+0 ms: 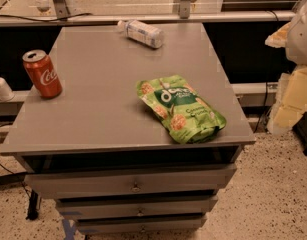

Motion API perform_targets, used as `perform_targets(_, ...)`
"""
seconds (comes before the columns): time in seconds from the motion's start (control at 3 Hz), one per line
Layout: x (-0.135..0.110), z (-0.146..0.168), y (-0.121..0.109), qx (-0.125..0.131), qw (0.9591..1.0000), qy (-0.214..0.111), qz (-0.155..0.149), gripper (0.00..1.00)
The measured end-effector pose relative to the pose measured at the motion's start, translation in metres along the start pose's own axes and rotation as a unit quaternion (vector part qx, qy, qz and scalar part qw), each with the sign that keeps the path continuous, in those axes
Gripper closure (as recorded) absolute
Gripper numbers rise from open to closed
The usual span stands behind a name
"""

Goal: Pick coke can

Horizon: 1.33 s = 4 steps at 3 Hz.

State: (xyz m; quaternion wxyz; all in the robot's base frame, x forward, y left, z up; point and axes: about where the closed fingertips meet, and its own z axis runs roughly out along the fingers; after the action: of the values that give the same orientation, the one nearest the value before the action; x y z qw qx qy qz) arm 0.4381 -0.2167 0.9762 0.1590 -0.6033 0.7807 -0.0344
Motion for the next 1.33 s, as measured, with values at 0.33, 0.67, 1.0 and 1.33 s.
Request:
perform_targets(0.33,0.000,0.000,0.000,0.000,1.0000,0.000,0.000,0.00)
perform_targets(0.67,-0.005,0.002,-0.001,-0.002,1.0000,-0.008,-0.002,0.00)
perform_targets(1.0,-0.017,0.017,0.000,-0.029,0.9984,-0.049,0.003,0.00)
perform_targets(1.33,-0.047,0.048,-0.004,-0.078,0.9864,-0.144,0.010,0.00)
